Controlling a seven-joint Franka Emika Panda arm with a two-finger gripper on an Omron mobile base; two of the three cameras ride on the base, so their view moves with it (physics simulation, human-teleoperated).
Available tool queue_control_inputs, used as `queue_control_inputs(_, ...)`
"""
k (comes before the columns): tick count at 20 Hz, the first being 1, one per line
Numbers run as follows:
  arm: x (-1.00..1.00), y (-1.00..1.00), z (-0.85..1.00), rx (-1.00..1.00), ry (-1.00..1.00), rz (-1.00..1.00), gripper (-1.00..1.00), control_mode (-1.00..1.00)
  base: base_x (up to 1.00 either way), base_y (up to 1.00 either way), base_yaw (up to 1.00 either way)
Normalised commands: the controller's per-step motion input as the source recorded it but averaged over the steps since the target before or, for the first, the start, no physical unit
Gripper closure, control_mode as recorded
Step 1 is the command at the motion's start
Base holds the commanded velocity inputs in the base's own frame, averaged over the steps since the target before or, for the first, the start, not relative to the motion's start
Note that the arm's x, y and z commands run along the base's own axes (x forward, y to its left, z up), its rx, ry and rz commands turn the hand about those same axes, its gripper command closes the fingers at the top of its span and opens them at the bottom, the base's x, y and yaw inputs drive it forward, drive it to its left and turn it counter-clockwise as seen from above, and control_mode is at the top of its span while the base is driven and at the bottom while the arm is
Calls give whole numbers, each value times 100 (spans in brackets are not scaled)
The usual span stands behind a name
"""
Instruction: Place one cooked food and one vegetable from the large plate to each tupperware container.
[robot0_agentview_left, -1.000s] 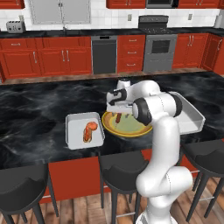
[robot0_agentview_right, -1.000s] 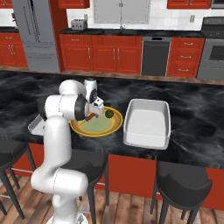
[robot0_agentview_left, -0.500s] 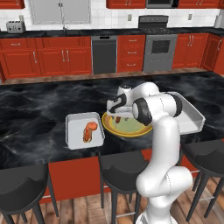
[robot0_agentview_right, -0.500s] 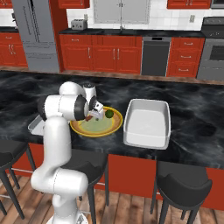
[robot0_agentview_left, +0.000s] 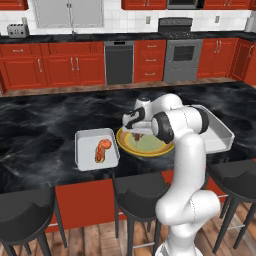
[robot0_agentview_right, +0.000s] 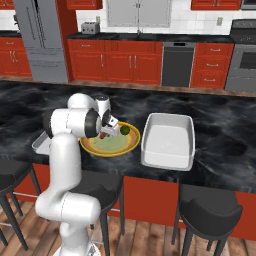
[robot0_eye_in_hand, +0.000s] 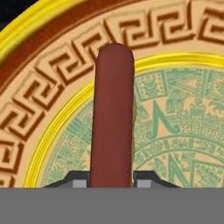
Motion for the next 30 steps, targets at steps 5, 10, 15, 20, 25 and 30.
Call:
queue_control_inputs(5, -15, -54, 66, 1, 2, 3, 100, -100, 0, 0, 0)
queue_control_inputs(10, -38, -58, 100, -6, 0, 27, 100, -100, 0, 0, 0)
queue_control_inputs(15, -25, -90, 100, -18, 0, 44, 100, -100, 0, 0, 0)
queue_control_inputs(20, -78, -66, 90, -22, 5, 37, 100, -100, 0, 0, 0)
queue_control_inputs(25, -55, -100, -11, 7, 7, 21, 100, -100, 0, 0, 0)
queue_control_inputs(30, 31, -100, -1, 20, 4, -10, 100, -100, 0, 0, 0)
